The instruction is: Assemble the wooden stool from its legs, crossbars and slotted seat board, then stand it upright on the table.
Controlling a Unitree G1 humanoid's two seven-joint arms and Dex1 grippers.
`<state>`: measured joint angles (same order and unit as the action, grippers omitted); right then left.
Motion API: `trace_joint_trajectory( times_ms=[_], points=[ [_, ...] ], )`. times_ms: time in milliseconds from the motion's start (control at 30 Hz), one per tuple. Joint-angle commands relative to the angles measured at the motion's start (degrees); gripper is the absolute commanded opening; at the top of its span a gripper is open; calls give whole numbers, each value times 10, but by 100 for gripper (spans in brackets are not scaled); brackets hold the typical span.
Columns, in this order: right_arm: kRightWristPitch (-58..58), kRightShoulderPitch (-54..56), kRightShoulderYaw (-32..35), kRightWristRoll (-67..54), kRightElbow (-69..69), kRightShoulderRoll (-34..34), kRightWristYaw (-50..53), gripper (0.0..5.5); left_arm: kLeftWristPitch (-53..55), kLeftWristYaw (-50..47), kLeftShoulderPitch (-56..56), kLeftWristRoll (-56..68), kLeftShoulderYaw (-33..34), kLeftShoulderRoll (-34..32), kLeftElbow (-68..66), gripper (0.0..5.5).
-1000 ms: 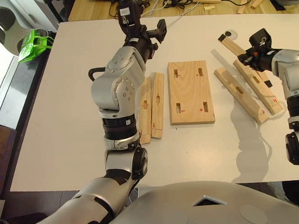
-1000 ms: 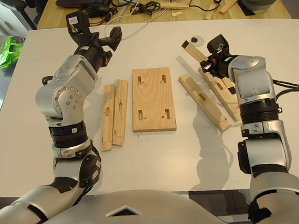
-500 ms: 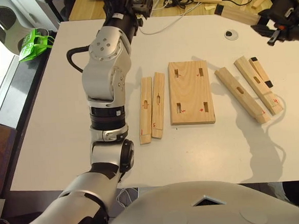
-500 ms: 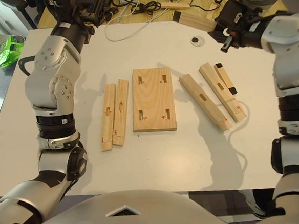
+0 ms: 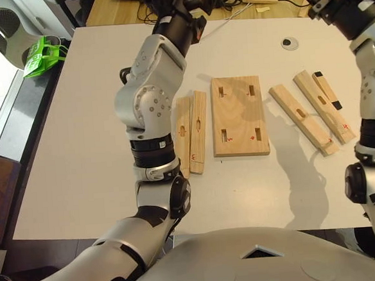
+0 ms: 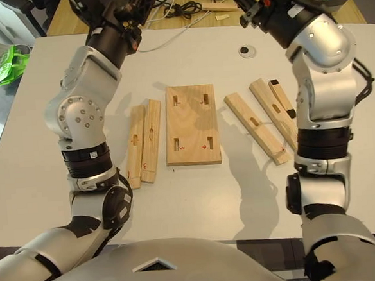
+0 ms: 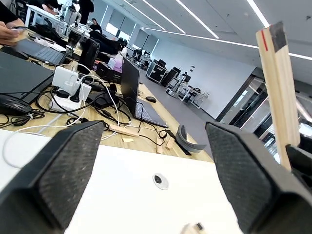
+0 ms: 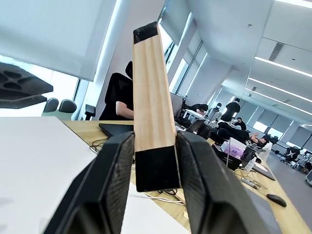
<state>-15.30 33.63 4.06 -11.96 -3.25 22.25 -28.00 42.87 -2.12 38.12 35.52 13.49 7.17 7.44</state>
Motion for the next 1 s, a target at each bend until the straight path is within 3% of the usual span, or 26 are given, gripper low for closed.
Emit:
trace_joint_trajectory(
  times_ms=[33,433,567,800,1000],
  points=[
    [-39,-19,-10,-23,-48,-54,40,136,17,-35,26,113,30,82,12,384],
    [-176,-35,-30,-132,-139,-115,51,136,7,-30,4,200,-36,34,23,384],
    [-191,-36,-24,-147,-143,-124,63,135,-2,-32,-1,201,-45,26,23,329],
    [-197,-18,10,-170,-131,-142,104,134,-12,-29,-13,188,-66,11,27,328],
    [-231,-22,1,-207,-147,-129,84,134,-17,-1,-23,162,-90,-7,38,328]
  ],
)
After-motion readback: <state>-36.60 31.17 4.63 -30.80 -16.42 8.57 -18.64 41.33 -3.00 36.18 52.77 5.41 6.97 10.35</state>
